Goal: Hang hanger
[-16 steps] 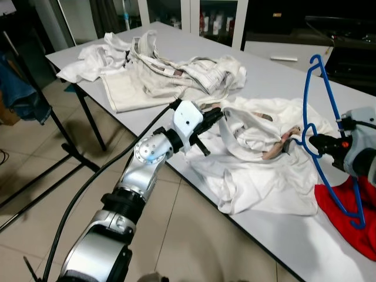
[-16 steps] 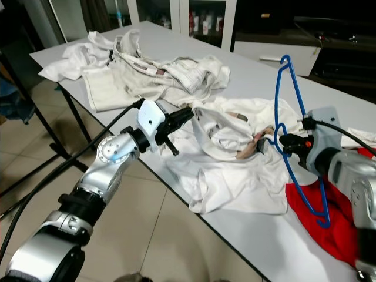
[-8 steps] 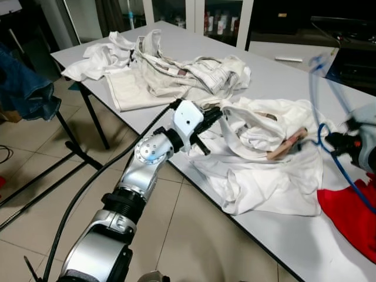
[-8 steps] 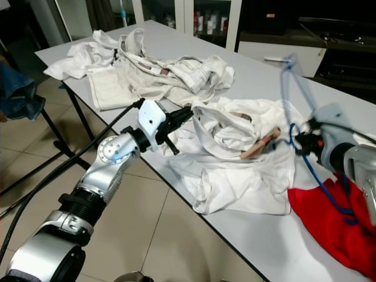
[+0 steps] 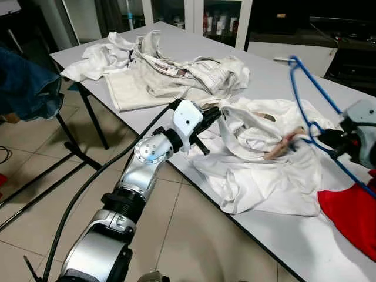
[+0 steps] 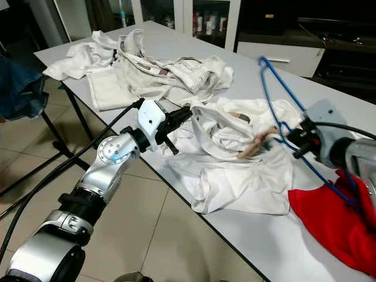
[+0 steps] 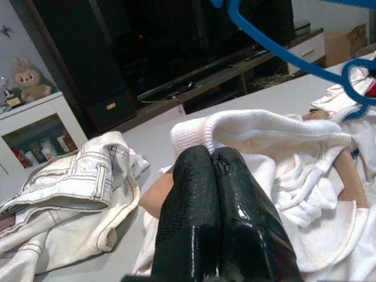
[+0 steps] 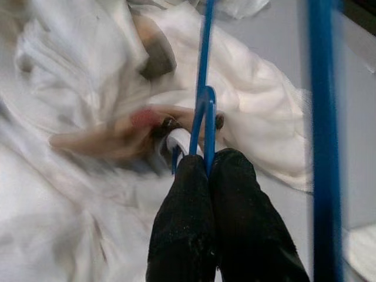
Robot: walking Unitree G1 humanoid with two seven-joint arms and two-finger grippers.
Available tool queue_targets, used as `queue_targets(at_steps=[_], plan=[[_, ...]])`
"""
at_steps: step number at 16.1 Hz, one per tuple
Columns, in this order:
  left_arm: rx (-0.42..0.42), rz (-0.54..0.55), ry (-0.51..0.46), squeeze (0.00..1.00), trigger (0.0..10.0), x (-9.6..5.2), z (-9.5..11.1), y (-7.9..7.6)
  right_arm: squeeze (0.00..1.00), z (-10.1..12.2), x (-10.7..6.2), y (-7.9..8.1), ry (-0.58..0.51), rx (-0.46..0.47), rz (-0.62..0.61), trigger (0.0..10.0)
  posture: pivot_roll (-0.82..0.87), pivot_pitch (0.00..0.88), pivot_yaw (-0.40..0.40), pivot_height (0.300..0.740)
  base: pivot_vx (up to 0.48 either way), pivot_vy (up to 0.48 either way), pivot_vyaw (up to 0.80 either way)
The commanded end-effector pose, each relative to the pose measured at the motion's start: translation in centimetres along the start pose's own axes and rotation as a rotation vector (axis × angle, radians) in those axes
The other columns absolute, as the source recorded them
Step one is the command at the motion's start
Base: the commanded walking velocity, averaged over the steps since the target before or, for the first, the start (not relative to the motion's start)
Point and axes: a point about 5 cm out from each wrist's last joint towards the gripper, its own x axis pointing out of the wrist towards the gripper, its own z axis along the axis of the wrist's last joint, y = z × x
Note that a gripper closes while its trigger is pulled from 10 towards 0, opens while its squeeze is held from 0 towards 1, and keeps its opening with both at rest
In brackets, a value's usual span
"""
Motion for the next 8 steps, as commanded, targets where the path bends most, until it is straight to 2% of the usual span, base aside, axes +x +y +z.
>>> queue_targets(at_steps=[1,3,4,5,8], plan=[[0.029,0.002,-0.005,0.0,10.0,0.3,0.5,0.3,0.0,1.2,-0.3,-1.0,-0.082,0.088,-0.055,10.0,-0.04,0.0,0.037,0.723,0.0,0.0,0.0],[0.03,0.001,-0.006,0.0,10.0,0.3,0.5,0.2,0.0,0.3,0.0,-0.6,-0.071,0.152,-0.016,10.0,-0.04,0.0,0.041,0.723,0.0,0.0,0.0],[0.03,0.0,-0.006,0.0,10.0,0.3,0.4,0.2,0.0,0.1,0.0,-0.5,-0.067,0.153,-0.007,10.0,-0.04,0.0,0.044,0.723,0.0,0.0,0.0],[0.031,-0.002,-0.005,0.0,10.0,0.3,0.4,0.3,0.0,-0.6,-0.1,-0.5,-0.033,0.089,0.0,10.0,-0.05,0.0,0.049,0.723,0.0,0.0,0.0],[0.036,-0.006,-0.005,0.0,10.0,0.4,0.6,0.4,0.0,-1.6,-0.9,-0.3,0.013,0.034,0.07,10.0,-0.05,0.0,0.055,0.723,0.0,0.0,0.0]])
